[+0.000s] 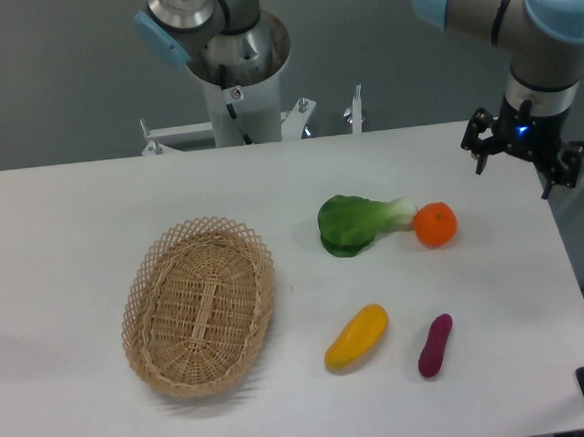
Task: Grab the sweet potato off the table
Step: 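Move the open gripper down over the purple sweet potato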
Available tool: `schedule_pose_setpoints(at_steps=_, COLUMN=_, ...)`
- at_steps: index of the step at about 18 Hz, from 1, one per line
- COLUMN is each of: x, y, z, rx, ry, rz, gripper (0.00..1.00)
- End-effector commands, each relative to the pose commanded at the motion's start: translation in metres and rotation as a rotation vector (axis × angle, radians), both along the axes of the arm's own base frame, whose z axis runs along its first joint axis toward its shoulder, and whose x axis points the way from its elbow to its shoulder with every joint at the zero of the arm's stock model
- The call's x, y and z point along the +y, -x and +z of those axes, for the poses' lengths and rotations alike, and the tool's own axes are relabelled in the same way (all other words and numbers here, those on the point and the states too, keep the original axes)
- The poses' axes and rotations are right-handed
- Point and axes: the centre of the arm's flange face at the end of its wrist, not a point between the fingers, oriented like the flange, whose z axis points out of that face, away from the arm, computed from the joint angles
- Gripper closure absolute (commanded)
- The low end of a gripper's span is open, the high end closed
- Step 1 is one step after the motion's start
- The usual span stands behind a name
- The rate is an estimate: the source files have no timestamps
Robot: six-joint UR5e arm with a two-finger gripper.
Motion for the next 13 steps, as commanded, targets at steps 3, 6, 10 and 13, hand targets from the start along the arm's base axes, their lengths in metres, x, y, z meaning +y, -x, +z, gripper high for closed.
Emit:
schedule_pose_setpoints(at_steps=3, x=0.001, y=-0.001, z=-0.003, rx=-0.008, ry=-0.003, rz=0.005, gripper=0.0)
schedule_pose_setpoints(at_steps=6, x=0.004, y=-0.004, z=-0.009, rx=-0.022, ry=-0.01, rz=0.022, gripper=0.0)
schedule_pose_setpoints(at_steps=10, x=0.021, y=-0.008, z=-0.022, rx=-0.045, ry=-0.02, rz=0.104, gripper=0.0)
schedule_pose_setpoints(at_steps=13, x=0.053, y=-0.007, z=-0.043, rx=-0.052, ry=-0.051, rz=0.226, gripper=0.0)
